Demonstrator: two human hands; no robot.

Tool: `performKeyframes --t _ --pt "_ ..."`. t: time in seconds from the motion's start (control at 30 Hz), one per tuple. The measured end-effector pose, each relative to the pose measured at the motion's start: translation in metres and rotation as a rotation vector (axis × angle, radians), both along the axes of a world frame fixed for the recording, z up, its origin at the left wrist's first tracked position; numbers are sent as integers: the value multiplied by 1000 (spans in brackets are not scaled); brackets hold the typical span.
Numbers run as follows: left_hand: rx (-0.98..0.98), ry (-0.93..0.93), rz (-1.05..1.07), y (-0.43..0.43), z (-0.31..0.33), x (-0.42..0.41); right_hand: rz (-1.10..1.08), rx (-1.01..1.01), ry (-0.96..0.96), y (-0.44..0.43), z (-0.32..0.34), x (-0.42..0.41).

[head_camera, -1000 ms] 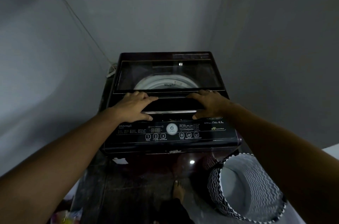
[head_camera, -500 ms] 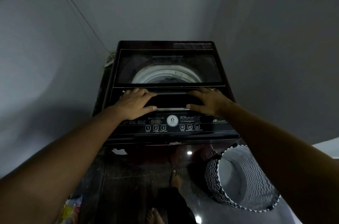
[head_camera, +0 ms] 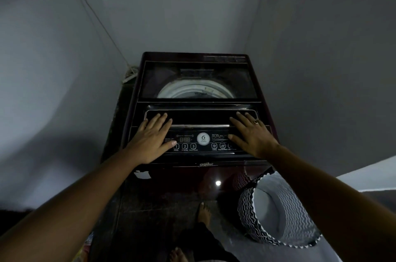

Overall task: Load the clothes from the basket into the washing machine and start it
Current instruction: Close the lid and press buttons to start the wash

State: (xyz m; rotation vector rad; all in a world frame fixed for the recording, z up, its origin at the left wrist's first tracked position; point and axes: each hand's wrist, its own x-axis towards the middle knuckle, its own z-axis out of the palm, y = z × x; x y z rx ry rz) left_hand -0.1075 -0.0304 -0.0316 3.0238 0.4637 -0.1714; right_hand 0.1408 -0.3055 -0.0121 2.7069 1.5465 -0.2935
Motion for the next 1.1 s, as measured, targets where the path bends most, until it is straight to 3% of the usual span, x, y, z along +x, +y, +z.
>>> performKeyframes --t 0.23,0.7,1.1 --pt "0 -41 66 -16 -5 -7 -92 28 -53 -16 -17 -18" --pt "71 -167 148 -20 -34 -15 -43 144 -86 -28 -40 -9" --pt "64 -147 268 -29 -38 -9 -35 171 -100 -29 -52 -6"
